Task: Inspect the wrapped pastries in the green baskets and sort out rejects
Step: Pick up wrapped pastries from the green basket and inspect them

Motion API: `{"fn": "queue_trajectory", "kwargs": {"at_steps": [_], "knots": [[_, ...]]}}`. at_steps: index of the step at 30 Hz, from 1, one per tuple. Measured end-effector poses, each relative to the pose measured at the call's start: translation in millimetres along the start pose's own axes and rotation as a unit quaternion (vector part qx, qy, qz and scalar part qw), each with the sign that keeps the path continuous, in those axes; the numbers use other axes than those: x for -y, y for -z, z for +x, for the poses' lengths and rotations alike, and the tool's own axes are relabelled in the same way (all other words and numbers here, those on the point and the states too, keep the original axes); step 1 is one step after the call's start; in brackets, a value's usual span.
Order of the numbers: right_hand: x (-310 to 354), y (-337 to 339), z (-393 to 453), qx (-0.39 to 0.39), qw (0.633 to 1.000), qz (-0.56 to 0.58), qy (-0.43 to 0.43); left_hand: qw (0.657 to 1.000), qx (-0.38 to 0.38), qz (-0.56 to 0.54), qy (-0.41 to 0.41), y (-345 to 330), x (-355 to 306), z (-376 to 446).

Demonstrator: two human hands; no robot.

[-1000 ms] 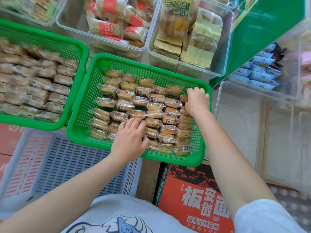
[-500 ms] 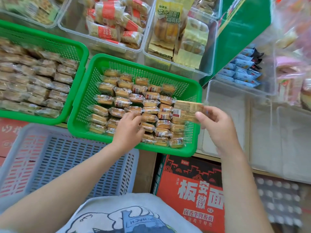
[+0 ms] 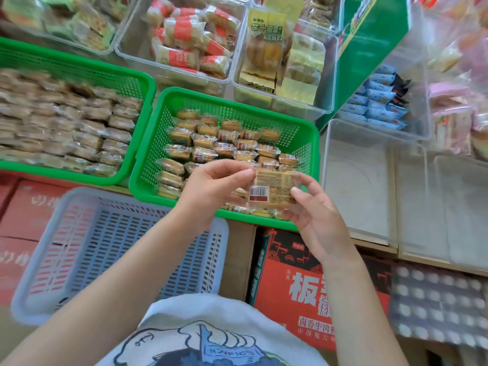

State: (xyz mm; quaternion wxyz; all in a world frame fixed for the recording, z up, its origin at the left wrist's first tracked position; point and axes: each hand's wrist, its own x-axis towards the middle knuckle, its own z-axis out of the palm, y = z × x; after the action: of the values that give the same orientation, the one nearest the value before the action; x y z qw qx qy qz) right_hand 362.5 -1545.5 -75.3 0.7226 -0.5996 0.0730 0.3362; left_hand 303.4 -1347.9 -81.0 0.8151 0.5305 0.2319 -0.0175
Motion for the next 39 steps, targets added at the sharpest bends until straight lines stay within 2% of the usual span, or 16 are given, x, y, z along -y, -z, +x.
{"fn": "queue_trajectory", "kwargs": {"at_steps": [4, 8, 13, 20, 24, 26, 28, 30, 32, 34, 37, 39], "knots": [[-7, -5, -3, -0.088, 0.990, -0.096, 0.053, 0.992, -0.114, 0.056, -0.001, -1, 10, -4], [-19, -8, -3, -0.177, 0.965, -0.161, 0.104, 0.980, -0.165, 0.106, 0.016, -1, 25, -4], [-26, -4, -2, -0.226, 0.924, -0.265, 0.157, 0.974, -0.118, 0.186, 0.054, -3, 32, -1], [-29, 6, -1, -0.205, 0.878, -0.367, 0.229, 0.964, -0.035, 0.237, 0.112, -4, 35, 1], [-25, 11, -4, -0.190, 0.898, -0.336, 0.209, 0.961, 0.017, 0.239, 0.141, 1, 32, 4], [-21, 13, -4, -0.196, 0.925, -0.282, 0.161, 0.971, 0.065, 0.171, 0.154, 3, 29, 4], [-17, 13, -2, -0.188, 0.963, -0.165, 0.100, 0.981, 0.096, 0.069, 0.157, 2, 27, 2], [-12, 9, 0, -0.167, 0.984, -0.033, 0.049, 0.987, 0.078, 0.035, 0.139, -2, 29, 1], [-10, 7, 3, -0.160, 0.986, 0.020, 0.036, 0.991, 0.043, 0.044, 0.117, -8, 34, 0], [-12, 7, 5, -0.176, 0.981, -0.022, 0.075, 0.993, 0.019, 0.042, 0.113, -12, 38, 0], [-17, 11, 7, -0.194, 0.948, -0.194, 0.162, 0.991, 0.010, 0.012, 0.135, -11, 39, 2], [-17, 10, 7, -0.201, 0.951, -0.177, 0.152, 0.989, 0.013, -0.013, 0.150, -9, 39, 4]]}}
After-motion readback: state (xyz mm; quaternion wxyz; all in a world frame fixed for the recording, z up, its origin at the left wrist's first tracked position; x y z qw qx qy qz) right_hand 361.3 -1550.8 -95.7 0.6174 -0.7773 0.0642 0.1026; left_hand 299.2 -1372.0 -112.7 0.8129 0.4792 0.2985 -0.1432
